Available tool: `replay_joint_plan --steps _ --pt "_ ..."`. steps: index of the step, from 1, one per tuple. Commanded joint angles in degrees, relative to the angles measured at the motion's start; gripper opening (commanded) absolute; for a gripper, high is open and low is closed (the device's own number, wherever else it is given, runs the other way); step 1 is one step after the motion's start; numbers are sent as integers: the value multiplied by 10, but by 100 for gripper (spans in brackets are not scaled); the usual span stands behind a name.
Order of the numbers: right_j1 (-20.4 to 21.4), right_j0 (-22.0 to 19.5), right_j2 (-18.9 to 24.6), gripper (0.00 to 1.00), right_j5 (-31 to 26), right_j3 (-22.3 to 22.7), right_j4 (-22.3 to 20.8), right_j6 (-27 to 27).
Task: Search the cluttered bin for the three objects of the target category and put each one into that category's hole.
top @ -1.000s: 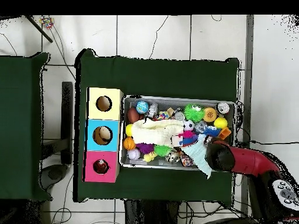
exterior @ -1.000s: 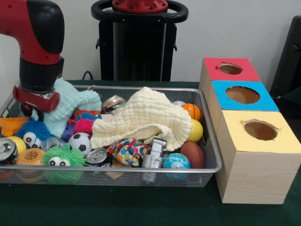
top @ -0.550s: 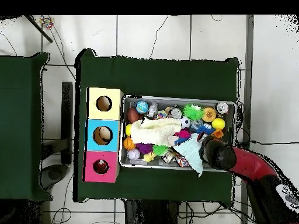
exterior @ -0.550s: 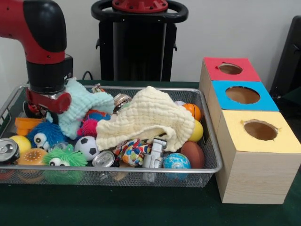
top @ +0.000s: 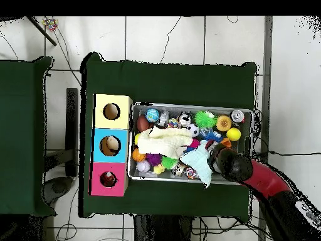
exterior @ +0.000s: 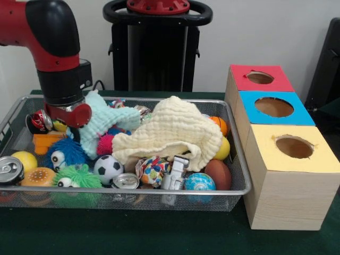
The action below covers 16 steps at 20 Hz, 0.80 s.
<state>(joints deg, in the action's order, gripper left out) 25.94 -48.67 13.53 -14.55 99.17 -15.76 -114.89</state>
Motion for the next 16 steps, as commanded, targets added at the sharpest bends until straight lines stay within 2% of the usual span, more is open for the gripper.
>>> replay_joint_plan --steps 1,3,8,16 --pt "-13 80 111 0 -56 106 93 -126" --pt "-3 90 102 0 -65 113 113 -128" --pt "0 84 108 0 -66 127 140 -104" --pt "1 81 104 0 -69 131 161 -71"
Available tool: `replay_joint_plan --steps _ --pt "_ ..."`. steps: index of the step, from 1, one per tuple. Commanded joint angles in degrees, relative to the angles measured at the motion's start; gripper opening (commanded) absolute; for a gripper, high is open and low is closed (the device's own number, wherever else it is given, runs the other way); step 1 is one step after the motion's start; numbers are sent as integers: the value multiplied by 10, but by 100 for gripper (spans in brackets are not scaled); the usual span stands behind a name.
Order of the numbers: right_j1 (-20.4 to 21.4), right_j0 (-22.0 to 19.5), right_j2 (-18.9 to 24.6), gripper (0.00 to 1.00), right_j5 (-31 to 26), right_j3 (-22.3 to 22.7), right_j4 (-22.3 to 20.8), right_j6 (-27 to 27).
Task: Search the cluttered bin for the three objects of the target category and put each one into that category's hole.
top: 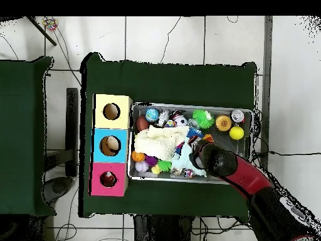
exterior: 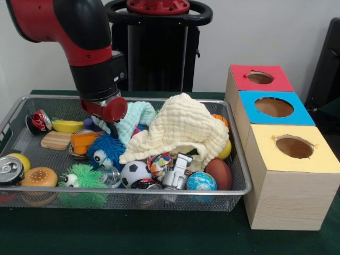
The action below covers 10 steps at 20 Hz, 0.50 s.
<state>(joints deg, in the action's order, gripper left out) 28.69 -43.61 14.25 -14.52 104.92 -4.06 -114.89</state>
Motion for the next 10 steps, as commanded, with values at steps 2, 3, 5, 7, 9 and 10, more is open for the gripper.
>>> replay_joint_plan --steps 2,3,5,7,9,10 --pt "-31 28 93 0 -73 68 41 -58" --pt "-34 27 90 0 -74 65 40 -53" --pt "-36 29 82 0 -78 56 35 -44" --pt "-38 33 71 0 -83 44 27 -34" --pt "-35 43 44 0 -104 25 13 -19" --pt "-34 49 22 0 -113 11 0 -9"
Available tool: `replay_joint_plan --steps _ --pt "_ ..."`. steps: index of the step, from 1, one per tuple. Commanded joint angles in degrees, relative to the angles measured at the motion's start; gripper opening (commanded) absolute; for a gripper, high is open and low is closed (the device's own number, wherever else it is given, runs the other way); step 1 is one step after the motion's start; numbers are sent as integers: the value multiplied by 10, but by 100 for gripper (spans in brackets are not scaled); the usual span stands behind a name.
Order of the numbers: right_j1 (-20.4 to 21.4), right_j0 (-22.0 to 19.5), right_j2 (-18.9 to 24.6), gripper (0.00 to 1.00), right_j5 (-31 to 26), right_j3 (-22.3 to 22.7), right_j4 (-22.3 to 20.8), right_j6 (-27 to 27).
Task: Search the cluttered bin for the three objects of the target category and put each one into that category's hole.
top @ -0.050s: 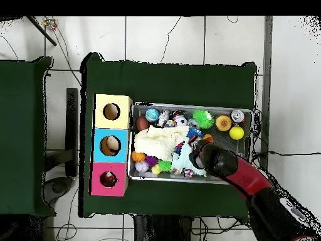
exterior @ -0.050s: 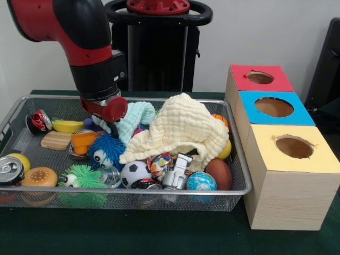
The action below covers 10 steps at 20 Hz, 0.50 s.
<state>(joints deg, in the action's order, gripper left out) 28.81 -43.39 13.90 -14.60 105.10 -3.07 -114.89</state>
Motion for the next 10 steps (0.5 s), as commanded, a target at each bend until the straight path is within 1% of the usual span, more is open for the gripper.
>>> replay_joint_plan --steps 1,4,7,10 --pt "-34 52 4 0 -122 -5 -22 1" --pt "-42 66 -61 0 -137 -52 -59 29" --pt "-51 62 -91 0 -148 -85 -86 51" --pt "-37 54 -102 0 -165 -89 -108 62"
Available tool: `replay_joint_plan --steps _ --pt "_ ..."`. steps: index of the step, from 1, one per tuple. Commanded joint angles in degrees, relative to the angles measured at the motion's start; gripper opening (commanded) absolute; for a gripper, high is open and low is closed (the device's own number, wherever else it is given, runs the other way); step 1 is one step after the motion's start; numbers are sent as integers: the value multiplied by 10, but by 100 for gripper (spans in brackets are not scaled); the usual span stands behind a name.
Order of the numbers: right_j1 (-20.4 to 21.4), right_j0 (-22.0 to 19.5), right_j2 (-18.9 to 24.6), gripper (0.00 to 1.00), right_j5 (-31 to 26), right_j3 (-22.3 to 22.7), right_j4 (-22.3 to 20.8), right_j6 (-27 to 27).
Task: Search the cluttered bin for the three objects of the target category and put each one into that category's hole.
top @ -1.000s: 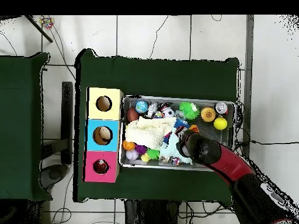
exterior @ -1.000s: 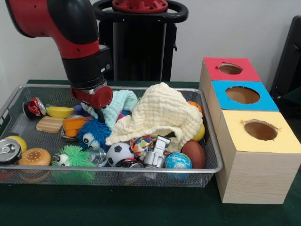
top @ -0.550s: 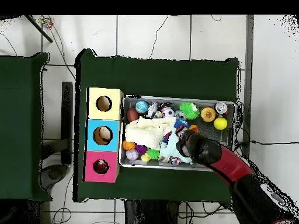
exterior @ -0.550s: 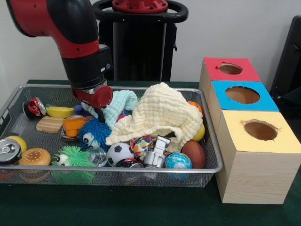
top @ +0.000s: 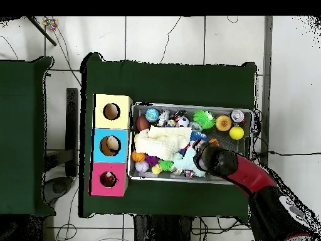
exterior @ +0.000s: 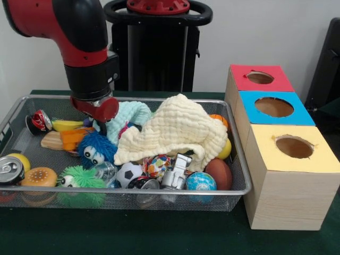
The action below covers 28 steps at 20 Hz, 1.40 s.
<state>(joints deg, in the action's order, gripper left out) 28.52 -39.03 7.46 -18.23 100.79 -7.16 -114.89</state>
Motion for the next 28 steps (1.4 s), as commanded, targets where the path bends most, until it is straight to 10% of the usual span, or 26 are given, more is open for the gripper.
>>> replay_joint_plan --steps 1,20,21,28 --pt "-25 7 -43 0 -133 -40 -74 65" --pt "18 -85 -41 0 -122 -34 -204 106" --pt "18 -90 -36 100 -114 -32 -209 106" --pt "17 -87 -36 100 -64 -51 -240 70"
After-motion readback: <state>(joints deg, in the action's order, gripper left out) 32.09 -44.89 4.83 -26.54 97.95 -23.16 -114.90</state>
